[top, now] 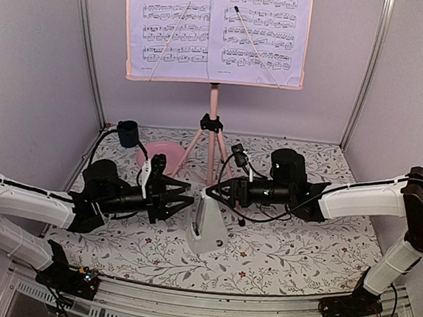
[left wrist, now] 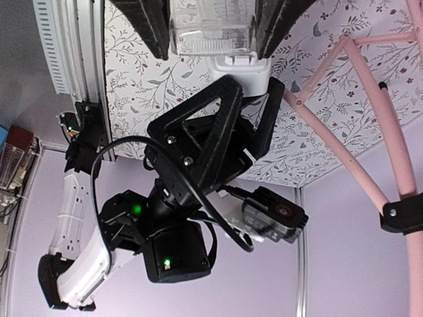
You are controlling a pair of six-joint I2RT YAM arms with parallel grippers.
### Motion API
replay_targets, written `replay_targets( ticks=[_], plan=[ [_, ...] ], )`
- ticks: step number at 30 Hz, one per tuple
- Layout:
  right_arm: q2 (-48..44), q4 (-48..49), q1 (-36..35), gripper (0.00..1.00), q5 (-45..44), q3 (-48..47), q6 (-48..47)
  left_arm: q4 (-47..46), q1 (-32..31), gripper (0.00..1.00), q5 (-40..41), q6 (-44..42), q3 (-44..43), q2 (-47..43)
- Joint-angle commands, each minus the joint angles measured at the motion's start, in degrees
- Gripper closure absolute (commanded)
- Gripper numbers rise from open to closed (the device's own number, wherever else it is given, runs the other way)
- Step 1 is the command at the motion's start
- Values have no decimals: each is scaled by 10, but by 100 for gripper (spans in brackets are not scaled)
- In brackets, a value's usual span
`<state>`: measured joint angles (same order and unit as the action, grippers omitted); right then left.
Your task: Set up the instrument practice props
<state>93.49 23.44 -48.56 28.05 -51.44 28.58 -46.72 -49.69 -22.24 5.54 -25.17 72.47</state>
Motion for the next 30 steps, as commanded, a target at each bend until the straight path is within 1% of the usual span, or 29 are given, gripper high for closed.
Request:
replay_targets(
  ticks=[1,4,6,9,12,14,18,24,28,30],
  plan=[
    [35,-112,18,30,-47,11,-34,75,23,100,18,39,3,-54],
    [34,-112,18,30,-42,6,-40,127,27,100,40,57,-4,-84],
    [30,-112,18,30,-39,5,-43,198,32,100,78,73,-20,-98],
    [22,-112,18,28,-34,6,-46,347,48,100,147,99,-65,-97],
    [15,-109,17,25,-27,7,-56,498,85,100,188,132,-124,-73],
    [11,-105,17,23,-25,8,-59,565,112,100,203,158,-163,-46],
    [4,-97,17,21,-15,5,-63,617,144,100,223,183,-202,1],
    [-11,-100,16,18,-18,-4,-66,681,181,100,249,176,-285,123],
    [-28,-103,13,17,-26,-6,-65,681,186,100,248,169,-296,178],
    [-30,-109,11,16,-33,-7,-68,675,189,100,262,170,-293,196]
  ],
)
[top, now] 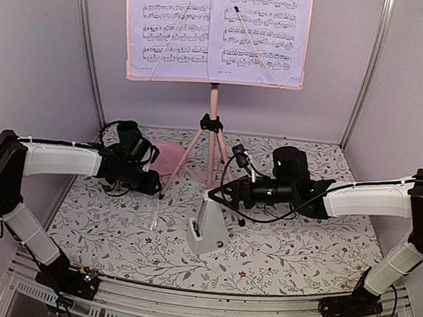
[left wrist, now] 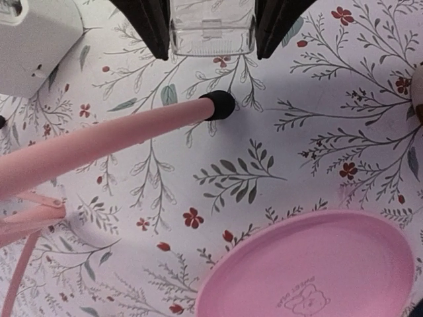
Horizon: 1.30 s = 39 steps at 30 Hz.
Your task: Set up the instrument practice props
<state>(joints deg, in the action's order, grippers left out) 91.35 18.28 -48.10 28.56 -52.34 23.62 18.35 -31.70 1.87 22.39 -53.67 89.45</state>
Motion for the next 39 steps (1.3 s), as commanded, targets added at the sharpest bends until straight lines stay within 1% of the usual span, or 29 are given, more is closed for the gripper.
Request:
replay_targets(
  ticks=[1,10,11,16,19,21,24,26,28,29,30,31,34,35,37,39],
  plan=[
    [-8,-59,6,16,-39,0,-21,20,11,100,23,2,-6,32],
    [0,-80,-8,14,-45,-31,-35,-24,28,100,22,6,0,63],
    [0,-82,-9,14,-46,-34,-36,-28,28,98,21,6,1,65],
    [1,-88,-13,12,-44,-49,-40,-47,38,70,2,-1,13,64],
    [-7,-104,-14,10,-50,-59,-50,-59,40,51,-7,-2,23,45],
    [-14,-116,-14,8,-57,-65,-61,-74,40,41,-14,-5,34,25],
    [-23,-121,-14,8,-54,-65,-68,-100,38,35,-21,-18,55,-10],
    [-26,-121,-13,8,-44,-61,-68,-116,36,28,-28,-31,69,-33],
    [-30,-120,-14,9,-34,-55,-68,-153,23,27,-42,-54,93,-67],
    [-32,-117,-14,10,-28,-51,-67,-188,10,28,-56,-68,116,-91],
    [-35,-114,-14,11,-19,-46,-64,-240,-9,31,-69,-82,151,-126],
    [-37,-110,-14,12,-14,-43,-62,-272,-18,34,-85,-94,168,-141],
    [-45,-103,-15,16,-1,-37,-57,-427,-54,47,-157,-121,250,-206],
    [-45,-102,-14,18,4,-38,-56,-463,-63,51,-181,-131,271,-215],
    [-44,-101,-14,21,12,-41,-56,-517,-80,55,-212,-147,306,-233],
    [-39,-102,-14,24,18,-46,-57,-545,-95,59,-225,-162,317,-235]
  ],
)
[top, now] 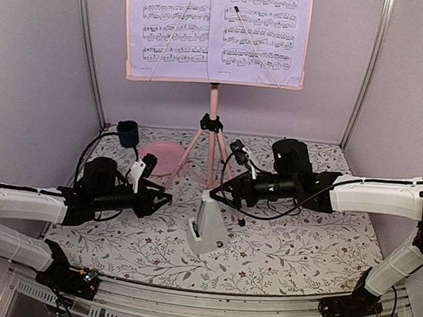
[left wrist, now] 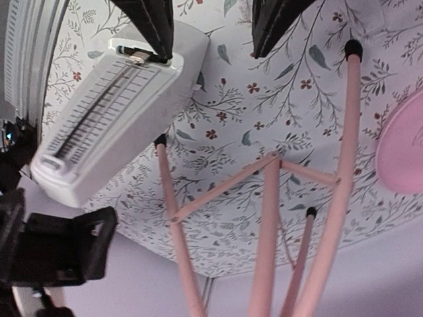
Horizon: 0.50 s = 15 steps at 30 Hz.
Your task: Set up the instrument practice props
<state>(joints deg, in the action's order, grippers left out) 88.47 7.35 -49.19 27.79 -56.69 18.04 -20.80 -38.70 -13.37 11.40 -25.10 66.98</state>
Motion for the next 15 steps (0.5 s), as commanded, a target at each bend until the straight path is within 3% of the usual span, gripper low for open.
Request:
replay_targets(
  ticks=[1,9,15],
  plan=[
    [-7,7,-4,25,29,-5,0,-166,-33,62,-75,-57,32,-7],
    [18,5,-5,38,34,-17,10,-217,-80,80,-100,-84,-1,55],
    [26,4,-5,42,30,-21,15,-244,-100,83,-109,-83,-13,93]
  ],
)
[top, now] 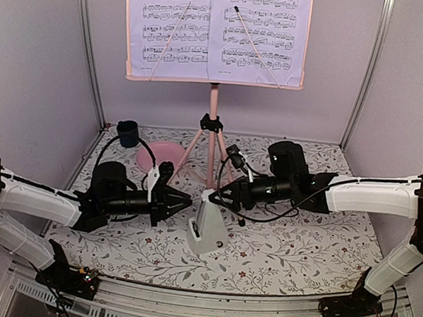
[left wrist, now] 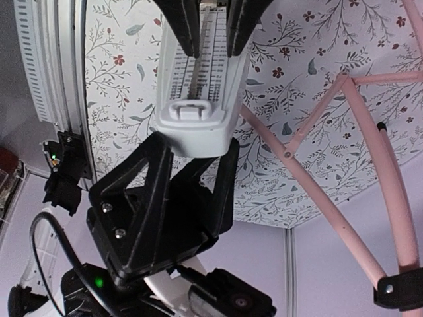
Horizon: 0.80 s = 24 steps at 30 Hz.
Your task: Set up the instrument practice props
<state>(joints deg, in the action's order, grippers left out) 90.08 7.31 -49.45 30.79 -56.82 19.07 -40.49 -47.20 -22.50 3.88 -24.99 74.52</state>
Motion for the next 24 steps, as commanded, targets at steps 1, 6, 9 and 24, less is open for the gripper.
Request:
replay_targets(
  ticks=[1,6,9,24],
  plan=[
    [12,3,-2,43,0,-19,4,-53,-19,83,-19,-8,-17,24],
    [15,1,-2,47,-1,-21,4,-54,-25,84,-17,-5,-32,48],
    [14,-3,-2,48,-5,-21,2,-57,-27,85,-19,-4,-38,59],
    [12,-5,-2,57,-11,-17,-1,-49,-32,90,-55,-5,-65,94]
  ],
)
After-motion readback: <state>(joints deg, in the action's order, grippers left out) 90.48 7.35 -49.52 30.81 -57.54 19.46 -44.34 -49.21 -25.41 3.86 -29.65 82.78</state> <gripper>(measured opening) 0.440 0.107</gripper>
